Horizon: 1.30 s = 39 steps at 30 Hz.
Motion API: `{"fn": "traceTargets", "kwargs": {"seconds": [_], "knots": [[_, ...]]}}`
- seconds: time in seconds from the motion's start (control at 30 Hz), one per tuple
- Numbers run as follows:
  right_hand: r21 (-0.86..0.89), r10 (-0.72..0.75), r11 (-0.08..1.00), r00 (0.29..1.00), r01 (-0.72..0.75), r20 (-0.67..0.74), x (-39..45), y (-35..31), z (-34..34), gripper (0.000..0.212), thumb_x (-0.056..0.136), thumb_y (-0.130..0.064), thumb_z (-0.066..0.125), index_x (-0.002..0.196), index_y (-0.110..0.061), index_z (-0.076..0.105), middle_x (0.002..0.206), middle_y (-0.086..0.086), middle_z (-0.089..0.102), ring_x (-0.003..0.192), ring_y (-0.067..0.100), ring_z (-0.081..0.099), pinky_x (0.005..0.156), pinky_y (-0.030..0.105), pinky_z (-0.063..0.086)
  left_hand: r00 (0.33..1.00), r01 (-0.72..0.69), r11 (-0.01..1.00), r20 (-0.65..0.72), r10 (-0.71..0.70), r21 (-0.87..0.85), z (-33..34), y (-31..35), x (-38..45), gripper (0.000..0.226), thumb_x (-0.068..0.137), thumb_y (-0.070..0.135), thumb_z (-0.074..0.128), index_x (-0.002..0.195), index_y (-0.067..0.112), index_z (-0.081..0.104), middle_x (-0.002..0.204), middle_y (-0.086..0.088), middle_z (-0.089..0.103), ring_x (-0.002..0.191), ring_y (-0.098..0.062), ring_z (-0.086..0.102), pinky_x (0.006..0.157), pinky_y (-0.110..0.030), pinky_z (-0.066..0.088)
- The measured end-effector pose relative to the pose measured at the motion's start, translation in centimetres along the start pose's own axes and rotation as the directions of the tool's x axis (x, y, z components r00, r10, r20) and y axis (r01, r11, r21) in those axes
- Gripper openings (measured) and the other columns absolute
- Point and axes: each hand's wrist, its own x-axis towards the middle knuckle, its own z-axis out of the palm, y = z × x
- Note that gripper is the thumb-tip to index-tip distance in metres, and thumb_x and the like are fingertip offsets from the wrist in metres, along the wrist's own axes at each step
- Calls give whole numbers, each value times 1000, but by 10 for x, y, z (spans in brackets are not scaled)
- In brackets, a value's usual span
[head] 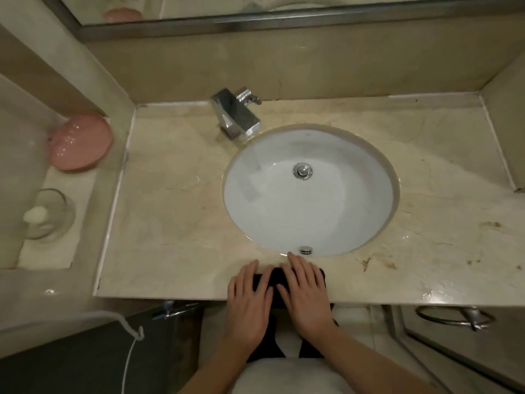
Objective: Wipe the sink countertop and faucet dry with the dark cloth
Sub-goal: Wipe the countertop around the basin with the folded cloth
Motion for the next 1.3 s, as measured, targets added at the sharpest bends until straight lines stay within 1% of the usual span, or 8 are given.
{"fn": "traceTargets", "kwargs": {"seconds": [0.17,0.33,0.47,0.57,0.8,0.9,1.1,1.3], "knots": [[-91,11,996,999,-8,33,26,-1,7,58,107,-39,24,155,-7,31,163,11,26,151,27,23,121,46,20,998,-64,997,-10,65,37,18,-13,30,52,108,36,24,154,15,36,160,-13,33,150,-28,27,119,-48,21],[-113,185,976,983,-185,-14,66,-6,7,49,104,-33,29,138,-9,54,141,9,56,131,30,51,108,45,39,989,-151,987,12,151,55,12,-30,89,51,107,35,24,150,14,41,159,-11,35,150,-29,28,122,-50,22],[-95,224,970,975,-222,12,101,-3,2,48,102,-37,21,93,-13,61,85,5,64,81,29,56,71,40,43,973,-225,972,-66,220,-72,8,-40,139,39,99,26,34,87,9,67,94,-9,69,95,-33,67,91,-39,42],[4,247,969,969,-247,-14,118,-13,-19,42,105,-40,28,95,-12,58,86,6,62,83,29,55,70,39,41,979,-200,972,-58,194,-125,-20,-49,147,40,101,29,32,86,10,64,78,-8,62,71,-30,59,66,-41,45],[524,230,812,966,-258,120,92,-129,-34,28,103,-37,45,127,-22,50,119,-8,58,110,13,53,87,31,44,997,-46,963,-76,27,-267,-73,-128,73,39,103,43,38,124,24,64,111,2,61,102,-20,57,87,-35,45],[459,240,848,964,-266,114,79,-153,-4,28,102,-27,50,130,-20,50,125,-2,51,115,15,45,95,37,48,982,150,964,-77,-171,-220,-66,-162,45,44,103,43,45,144,26,49,143,-1,48,133,-20,42,111,-38,34],[7,-445,895,891,446,93,97,-137,35,54,101,-40,45,150,-17,43,161,6,32,149,26,27,122,45,17,920,305,812,-66,-387,-498,-56,-174,8,41,102,29,42,141,18,52,142,0,49,132,-14,44,113,-38,38],[-43,-393,915,912,400,121,122,-153,55,54,104,-33,35,155,-18,32,163,4,29,150,26,24,121,50,17,884,320,765,-114,-453,-559,-55,-168,14,35,103,26,40,132,18,58,129,16,45,124,-11,49,106,-27,38]]}}
